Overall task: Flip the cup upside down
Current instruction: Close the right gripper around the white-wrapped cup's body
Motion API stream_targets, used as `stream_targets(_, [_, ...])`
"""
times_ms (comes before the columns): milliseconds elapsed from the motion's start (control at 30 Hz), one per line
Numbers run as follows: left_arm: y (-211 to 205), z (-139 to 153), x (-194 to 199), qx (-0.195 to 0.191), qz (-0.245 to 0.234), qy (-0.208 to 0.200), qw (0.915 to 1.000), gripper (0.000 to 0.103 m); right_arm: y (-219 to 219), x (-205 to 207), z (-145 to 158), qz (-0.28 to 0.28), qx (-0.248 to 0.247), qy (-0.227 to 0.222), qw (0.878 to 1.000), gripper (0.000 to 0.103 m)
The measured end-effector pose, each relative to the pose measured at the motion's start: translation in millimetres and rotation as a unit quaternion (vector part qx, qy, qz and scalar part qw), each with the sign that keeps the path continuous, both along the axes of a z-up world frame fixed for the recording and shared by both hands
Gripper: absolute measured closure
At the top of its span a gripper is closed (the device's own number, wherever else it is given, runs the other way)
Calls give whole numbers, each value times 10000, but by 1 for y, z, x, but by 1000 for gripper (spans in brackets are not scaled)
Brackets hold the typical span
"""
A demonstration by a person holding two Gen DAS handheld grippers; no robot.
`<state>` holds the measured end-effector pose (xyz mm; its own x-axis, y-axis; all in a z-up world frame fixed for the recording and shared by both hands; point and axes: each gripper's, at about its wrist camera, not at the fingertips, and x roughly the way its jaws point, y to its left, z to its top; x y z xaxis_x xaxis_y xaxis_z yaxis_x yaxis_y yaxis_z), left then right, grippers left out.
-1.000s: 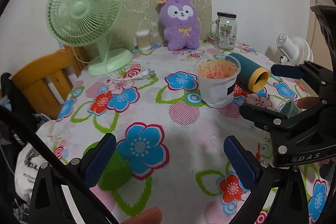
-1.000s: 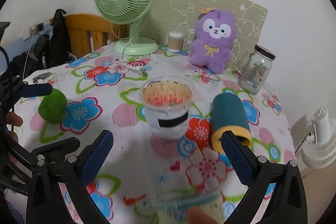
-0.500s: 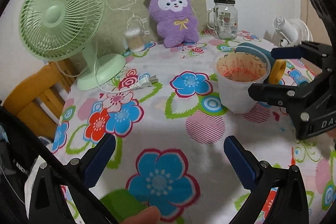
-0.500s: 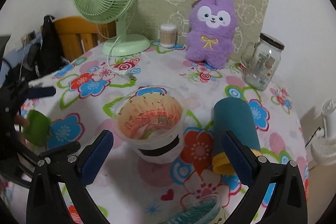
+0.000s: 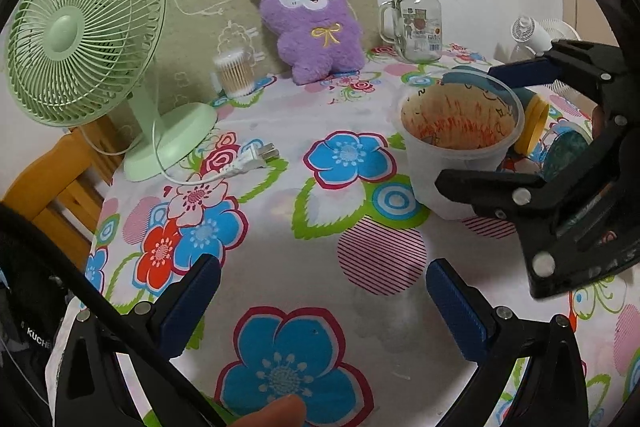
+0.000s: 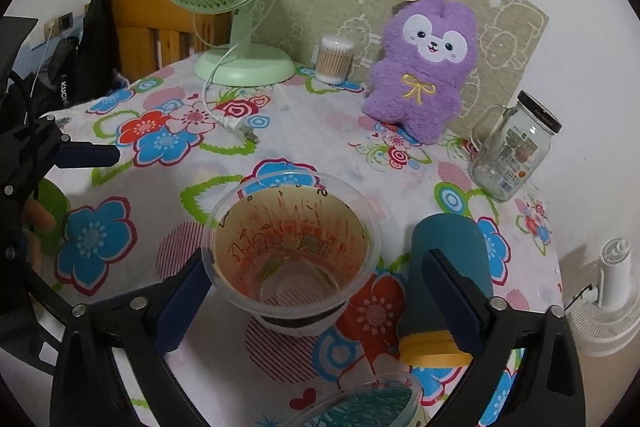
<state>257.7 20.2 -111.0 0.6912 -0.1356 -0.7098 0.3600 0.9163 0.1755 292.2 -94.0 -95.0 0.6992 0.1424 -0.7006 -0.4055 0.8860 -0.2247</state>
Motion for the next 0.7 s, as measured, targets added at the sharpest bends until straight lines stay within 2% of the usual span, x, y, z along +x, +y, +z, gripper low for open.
stream_targets(67, [2,1,0,-13,24,-3,10000,0,1,2,-2,39,28,133,9999,23])
stream_targets(133, [3,1,0,-18,53,1,10000,0,2,4,-5,83,66,268,9996,32])
stream_targets(467, [13,12,-13,-198,214,4,9996,0,2,-6,8,188,360,267,9988,35])
stream_targets(700, [18,30,-47,-309,287,-156,9990,0,5,-40,46,430,554,112,9975,35])
